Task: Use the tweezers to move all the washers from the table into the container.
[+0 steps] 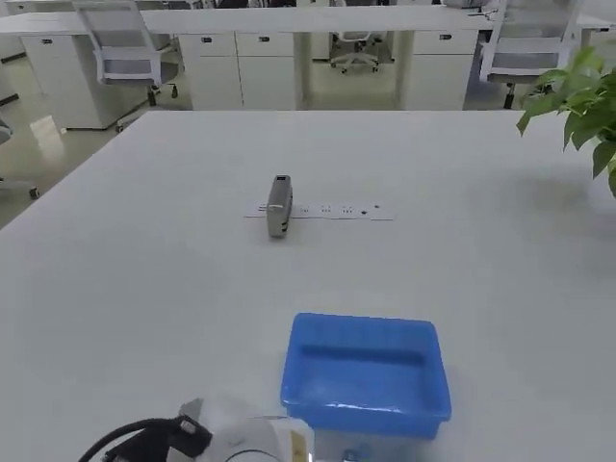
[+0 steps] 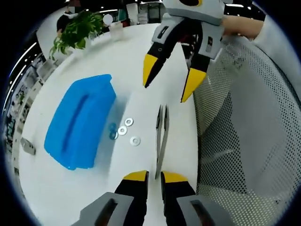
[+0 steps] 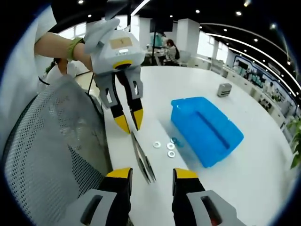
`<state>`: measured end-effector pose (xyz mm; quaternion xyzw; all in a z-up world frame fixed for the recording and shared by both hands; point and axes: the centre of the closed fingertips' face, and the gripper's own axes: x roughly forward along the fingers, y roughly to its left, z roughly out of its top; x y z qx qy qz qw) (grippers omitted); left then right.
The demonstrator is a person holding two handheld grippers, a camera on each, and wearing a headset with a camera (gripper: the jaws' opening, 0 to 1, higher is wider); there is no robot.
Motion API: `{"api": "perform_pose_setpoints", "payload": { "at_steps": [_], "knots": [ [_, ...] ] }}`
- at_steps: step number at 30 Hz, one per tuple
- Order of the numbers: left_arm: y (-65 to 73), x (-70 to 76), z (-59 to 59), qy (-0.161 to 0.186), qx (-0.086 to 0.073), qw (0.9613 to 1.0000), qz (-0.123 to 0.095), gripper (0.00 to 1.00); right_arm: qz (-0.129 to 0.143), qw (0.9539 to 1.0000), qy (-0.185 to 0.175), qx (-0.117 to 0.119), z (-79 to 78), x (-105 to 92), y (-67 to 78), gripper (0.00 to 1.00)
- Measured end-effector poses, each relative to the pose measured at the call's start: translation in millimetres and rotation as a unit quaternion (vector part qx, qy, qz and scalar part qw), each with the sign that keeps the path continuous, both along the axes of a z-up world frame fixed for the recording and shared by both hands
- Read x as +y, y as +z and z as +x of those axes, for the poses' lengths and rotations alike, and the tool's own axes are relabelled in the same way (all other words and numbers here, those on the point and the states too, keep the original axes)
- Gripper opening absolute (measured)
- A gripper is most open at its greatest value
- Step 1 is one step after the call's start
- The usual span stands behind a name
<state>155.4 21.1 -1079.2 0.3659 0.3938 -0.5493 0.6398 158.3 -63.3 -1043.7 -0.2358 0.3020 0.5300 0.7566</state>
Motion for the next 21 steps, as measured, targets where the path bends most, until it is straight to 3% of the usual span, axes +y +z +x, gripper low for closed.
{"api": "perform_pose_setpoints", "payload": {
  "at_steps": [3,7,17,21],
  "knots": [
    [-3.1,1.4,0.1,-0.016,-0.007,0.9997,0.017,0.02,-0.007,0.9999,0.012,0.005,-3.1,2.1,-3.7,0.30],
    [-6.0,1.6,-0.5,-0.035,-0.015,0.9988,0.031,0.00,0.020,0.9995,0.004,0.024,-4.5,9.5,-0.7,0.30],
    [-2.4,1.7,-0.6,-0.064,-0.024,0.9971,0.033,0.00,0.015,0.9995,0.015,0.024,-6.1,11.7,-2.7,0.28],
    [8.8,2.4,-2.6,-0.067,-0.034,0.9967,0.028,0.00,0.015,0.9995,0.015,0.024,-6.5,12.0,-2.5,0.28]
  ]
}}
